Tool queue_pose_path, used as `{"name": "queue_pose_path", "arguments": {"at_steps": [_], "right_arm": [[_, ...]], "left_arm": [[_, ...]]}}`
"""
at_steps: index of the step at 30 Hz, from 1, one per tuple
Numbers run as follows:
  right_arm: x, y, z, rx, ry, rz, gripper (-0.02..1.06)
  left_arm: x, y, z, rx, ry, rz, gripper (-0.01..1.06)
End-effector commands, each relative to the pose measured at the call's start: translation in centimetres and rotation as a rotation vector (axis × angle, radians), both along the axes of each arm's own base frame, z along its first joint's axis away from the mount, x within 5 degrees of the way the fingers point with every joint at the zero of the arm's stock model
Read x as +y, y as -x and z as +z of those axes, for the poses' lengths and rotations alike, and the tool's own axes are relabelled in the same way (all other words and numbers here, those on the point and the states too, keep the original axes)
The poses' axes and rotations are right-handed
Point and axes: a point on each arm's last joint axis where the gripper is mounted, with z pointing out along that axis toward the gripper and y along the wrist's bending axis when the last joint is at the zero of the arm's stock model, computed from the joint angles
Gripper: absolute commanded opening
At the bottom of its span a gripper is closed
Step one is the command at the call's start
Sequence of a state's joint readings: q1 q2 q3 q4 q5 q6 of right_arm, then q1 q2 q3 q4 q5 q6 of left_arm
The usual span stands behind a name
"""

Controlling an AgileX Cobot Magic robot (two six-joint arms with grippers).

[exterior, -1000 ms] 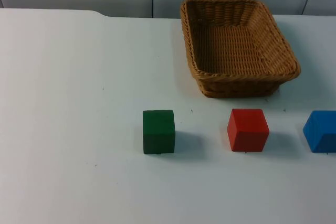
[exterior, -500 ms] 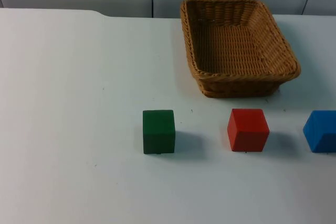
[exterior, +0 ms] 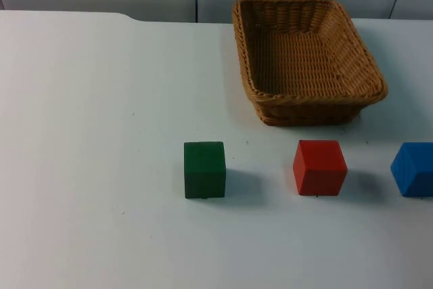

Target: Pick up the basket with the left hand and place the blue cube into the basket with the right hand.

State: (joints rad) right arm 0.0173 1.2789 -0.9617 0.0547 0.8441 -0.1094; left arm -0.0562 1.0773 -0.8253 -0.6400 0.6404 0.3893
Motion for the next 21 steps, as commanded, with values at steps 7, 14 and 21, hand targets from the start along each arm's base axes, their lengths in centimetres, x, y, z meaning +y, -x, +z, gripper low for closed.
{"name": "queue_pose_path", "arguments": {"at_steps": [7, 14, 21], "right_arm": [[0.1, -2.0, -2.4, 0.071, -0.009, 0.027, 1.01], [0.3, -2.7, -3.6, 0.1, -0.025, 0.026, 1.01], [0.3, -3.4, -4.9, 0.141, -0.034, 0.021, 1.01]], "left_arm": [[-0.7, -5.0, -0.7, 0.025, 0.036, -0.04, 1.05], [-1.4, -10.1, -1.4, 0.058, 0.06, -0.084, 1.05], [-3.3, -15.3, -3.8, 0.128, 0.094, -0.169, 1.05]]}}
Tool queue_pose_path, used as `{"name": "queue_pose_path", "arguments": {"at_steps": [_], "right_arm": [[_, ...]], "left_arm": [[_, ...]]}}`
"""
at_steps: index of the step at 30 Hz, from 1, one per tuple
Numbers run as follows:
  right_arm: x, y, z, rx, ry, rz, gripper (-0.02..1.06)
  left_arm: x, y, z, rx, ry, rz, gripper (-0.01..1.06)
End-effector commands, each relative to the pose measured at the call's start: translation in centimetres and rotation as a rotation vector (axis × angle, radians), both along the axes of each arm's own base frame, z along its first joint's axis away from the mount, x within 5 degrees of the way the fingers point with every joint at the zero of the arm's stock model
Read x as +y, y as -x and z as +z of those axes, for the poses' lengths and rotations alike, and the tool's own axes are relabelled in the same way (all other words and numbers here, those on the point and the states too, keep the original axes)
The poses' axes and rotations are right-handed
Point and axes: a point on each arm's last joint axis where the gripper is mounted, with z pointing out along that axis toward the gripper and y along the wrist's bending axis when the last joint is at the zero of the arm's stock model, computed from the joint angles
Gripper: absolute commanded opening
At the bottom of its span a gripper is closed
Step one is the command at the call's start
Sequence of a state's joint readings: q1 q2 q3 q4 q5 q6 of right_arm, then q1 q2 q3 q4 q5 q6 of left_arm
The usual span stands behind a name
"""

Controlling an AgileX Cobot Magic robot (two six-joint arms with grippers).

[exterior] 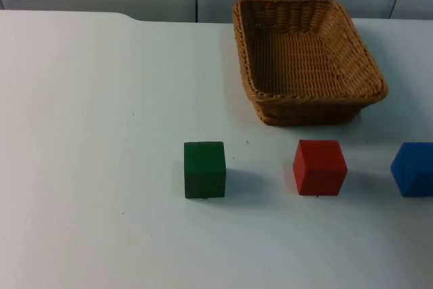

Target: Pick up the basket with the left hand and place the blue cube into the basket with the right hand.

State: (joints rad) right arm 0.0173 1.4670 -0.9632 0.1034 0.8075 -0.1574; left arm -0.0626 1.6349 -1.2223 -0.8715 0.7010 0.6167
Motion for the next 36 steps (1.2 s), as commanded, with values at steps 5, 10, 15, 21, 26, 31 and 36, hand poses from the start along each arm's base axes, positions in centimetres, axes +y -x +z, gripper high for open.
{"name": "queue_pose_path", "arguments": {"at_steps": [5, 10, 15, 21, 26, 31, 36], "right_arm": [[0.0, -0.9, -1.0, 0.003, -0.019, -0.011, 1.01], [0.1, -1.5, -2.1, 0.031, -0.027, -0.017, 1.01], [0.1, -1.6, -2.5, 0.042, -0.026, -0.019, 1.01], [0.1, -1.6, -2.5, 0.042, -0.026, -0.019, 1.01], [0.1, -1.6, -2.5, 0.042, -0.027, -0.019, 1.01], [0.1, -1.7, -2.4, 0.028, -0.026, -0.021, 1.01], [0.0, -1.8, -2.4, 0.017, -0.022, -0.02, 1.01]], "left_arm": [[-3.8, -4.9, -3.3, 0.045, 0.004, -0.11, 1.05], [-7.1, -8.4, -6.5, 0.085, 0.011, -0.196, 1.05], [-9.8, -10.4, -8.4, 0.12, 0.033, -0.283, 1.05], [-13.7, -12.7, -11.0, 0.166, 0.066, -0.351, 1.05], [-15.7, -13.7, -12.8, 0.18, 0.083, -0.356, 1.05], [-17.1, -14.2, -14.8, 0.211, 0.093, -0.339, 1.04], [-18.2, -14.1, -16.9, 0.252, 0.086, -0.331, 1.04]]}}
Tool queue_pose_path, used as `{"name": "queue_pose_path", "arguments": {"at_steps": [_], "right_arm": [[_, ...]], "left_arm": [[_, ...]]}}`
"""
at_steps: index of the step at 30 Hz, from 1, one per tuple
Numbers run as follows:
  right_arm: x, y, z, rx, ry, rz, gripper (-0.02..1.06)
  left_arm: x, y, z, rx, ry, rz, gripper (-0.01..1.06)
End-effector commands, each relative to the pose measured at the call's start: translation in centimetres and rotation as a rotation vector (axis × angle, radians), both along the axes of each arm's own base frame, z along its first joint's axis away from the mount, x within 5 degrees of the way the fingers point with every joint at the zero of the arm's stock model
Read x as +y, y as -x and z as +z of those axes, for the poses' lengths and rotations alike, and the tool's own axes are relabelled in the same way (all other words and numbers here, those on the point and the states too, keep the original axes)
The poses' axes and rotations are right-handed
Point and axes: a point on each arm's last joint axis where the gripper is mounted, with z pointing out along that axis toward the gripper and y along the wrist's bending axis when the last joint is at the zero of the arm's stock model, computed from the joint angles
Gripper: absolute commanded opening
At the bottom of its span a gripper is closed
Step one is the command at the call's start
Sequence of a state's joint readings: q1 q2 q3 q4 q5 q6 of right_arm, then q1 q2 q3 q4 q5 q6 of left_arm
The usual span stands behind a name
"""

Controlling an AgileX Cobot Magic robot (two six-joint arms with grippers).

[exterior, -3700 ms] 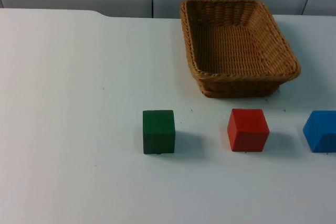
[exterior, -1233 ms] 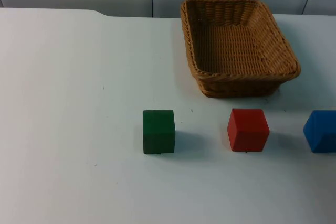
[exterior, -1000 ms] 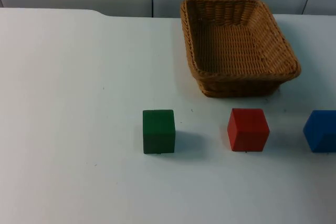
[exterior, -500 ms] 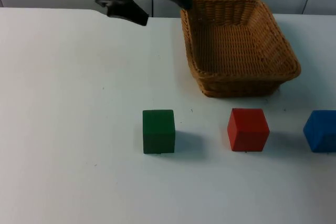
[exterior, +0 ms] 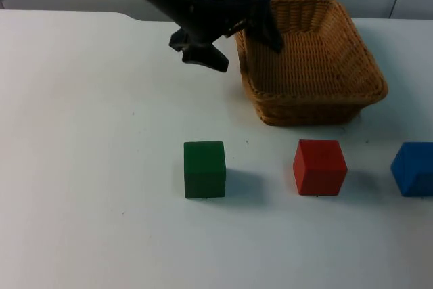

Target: Pick up the basket with the left hand and place the blue cube into the basket with the right hand.

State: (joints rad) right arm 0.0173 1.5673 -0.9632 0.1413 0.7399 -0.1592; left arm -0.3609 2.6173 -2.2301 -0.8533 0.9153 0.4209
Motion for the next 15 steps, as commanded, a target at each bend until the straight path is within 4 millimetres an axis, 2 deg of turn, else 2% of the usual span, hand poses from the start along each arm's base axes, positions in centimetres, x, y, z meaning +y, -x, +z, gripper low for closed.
{"name": "queue_pose_path", "arguments": {"at_steps": [1, 6, 15], "right_arm": [[-0.2, -0.2, 0.2, -0.017, 0.007, 0.002, 1.01], [-0.2, -0.2, 0.3, -0.021, 0.007, 0.002, 1.01], [-0.2, -0.3, 0.3, -0.029, 0.007, 0.001, 1.01]], "left_arm": [[-0.8, 0.2, -0.4, 0.01, 0.0, -0.007, 1.04], [-2.1, 0.5, -1.5, 0.018, -0.006, -0.001, 1.04], [-2.5, 0.6, -2.3, 0.019, -0.033, 0.022, 1.02]]}}
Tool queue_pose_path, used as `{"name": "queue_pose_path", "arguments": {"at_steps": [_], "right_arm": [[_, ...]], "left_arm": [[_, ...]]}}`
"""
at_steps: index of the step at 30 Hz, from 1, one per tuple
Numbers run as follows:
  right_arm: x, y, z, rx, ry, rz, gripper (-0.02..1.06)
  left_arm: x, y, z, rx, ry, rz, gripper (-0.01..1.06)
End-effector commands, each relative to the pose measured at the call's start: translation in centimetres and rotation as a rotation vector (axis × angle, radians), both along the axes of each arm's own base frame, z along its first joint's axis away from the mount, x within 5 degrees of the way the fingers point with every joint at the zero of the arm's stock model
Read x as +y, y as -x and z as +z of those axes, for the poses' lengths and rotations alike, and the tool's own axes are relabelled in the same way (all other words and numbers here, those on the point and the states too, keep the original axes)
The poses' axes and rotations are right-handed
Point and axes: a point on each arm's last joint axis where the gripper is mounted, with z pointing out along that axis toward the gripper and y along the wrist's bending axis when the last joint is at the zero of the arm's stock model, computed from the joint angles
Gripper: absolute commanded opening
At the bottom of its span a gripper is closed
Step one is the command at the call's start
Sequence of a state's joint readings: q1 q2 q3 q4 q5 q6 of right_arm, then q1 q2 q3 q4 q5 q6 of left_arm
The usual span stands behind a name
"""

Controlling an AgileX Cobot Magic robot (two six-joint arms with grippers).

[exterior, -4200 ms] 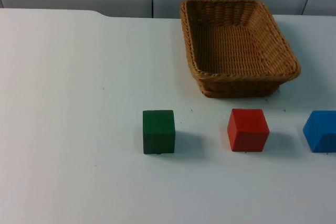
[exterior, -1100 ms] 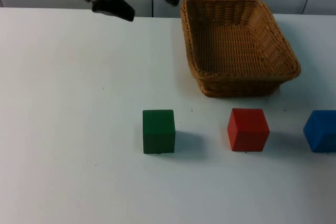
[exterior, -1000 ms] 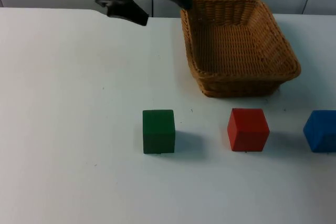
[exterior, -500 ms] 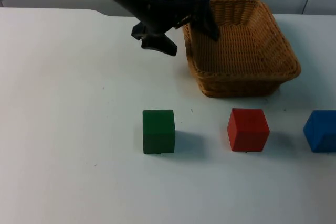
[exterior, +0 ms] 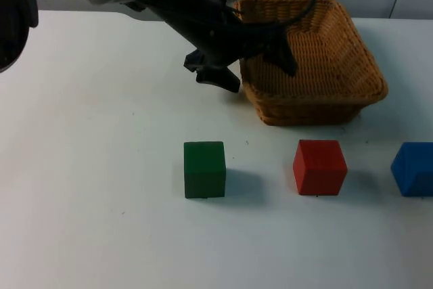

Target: Pick up the basket with the left hand and place the blue cube into the basket with the right hand.

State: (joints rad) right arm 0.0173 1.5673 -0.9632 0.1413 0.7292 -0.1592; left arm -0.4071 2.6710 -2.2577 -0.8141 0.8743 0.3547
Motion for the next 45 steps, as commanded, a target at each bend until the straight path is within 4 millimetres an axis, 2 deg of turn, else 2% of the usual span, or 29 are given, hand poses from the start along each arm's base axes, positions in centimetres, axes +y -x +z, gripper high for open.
{"name": "queue_pose_path", "arguments": {"at_steps": [1, 4, 5, 9, 10, 14, 21, 25, 27, 28, 29, 35, 40, 45], "right_arm": [[-0.2, -0.2, 0.3, -0.018, 0.007, 0.002, 1.01], [-0.2, -0.2, 0.3, -0.018, 0.007, 0.002, 1.01], [-0.2, -0.2, 0.3, -0.018, 0.007, 0.002, 1.01], [-0.2, -0.3, 0.3, -0.027, 0.007, 0.001, 1.01], [-0.2, -0.3, 0.3, -0.027, 0.007, 0.001, 1.01], [-0.2, -0.3, 0.3, -0.031, 0.007, 0.001, 1.01], [-0.2, -0.4, 0.3, -0.041, 0.008, -0.001, 1.01], [-0.2, -0.4, 0.4, -0.049, 0.008, -0.002, 1.01], [-0.2, -0.5, 0.4, -0.051, 0.008, -0.002, 1.01], [-0.2, -0.5, 0.4, -0.051, 0.008, -0.002, 1.01], [-0.2, -0.5, 0.4, -0.055, 0.009, -0.002, 1.01], [-0.2, -0.6, 0.4, -0.068, 0.009, -0.004, 1.01], [-0.2, -0.6, 0.4, -0.072, 0.01, -0.004, 1.01], [-0.2, -0.6, 0.4, -0.072, 0.01, -0.004, 1.01]], "left_arm": [[-0.4, -0.1, 0.0, -0.004, -0.005, 0.019, 1.0], [-0.3, -0.3, 0.0, -0.002, 0.001, 0.057, 0.88], [-0.3, -0.3, 0.0, -0.002, 0.001, 0.057, 0.88], [-0.3, -0.5, 0.0, 0.004, 0.011, 0.1, 0.7], [-0.3, -0.5, 0.0, 0.004, 0.011, 0.1, 0.7], [-0.3, -0.8, 0.1, -0.019, 0.015, 0.121, 0.51], [-0.4, -1.1, 0.3, -0.048, 0.03, 0.161, 0.49], [-0.6, -1.2, 0.4, -0.068, 0.034, 0.176, 0.43], [-0.7, -1.3, 0.4, -0.083, 0.037, 0.188, 0.32], [-0.7, -1.5, 0.5, -0.095, 0.041, 0.2, 0.22], [-0.7, -1.6, 0.6, -0.1, 0.05, 0.214, 0.16], [-0.7, -2.0, 0.8, -0.123, 0.079, 0.265, 0.0], [-0.6, -2.6, 1.2, -0.124, 0.13, 0.359, 0.0], [-0.7, -3.1, 2.3, -0.093, 0.253, 0.461, 0.0]]}}
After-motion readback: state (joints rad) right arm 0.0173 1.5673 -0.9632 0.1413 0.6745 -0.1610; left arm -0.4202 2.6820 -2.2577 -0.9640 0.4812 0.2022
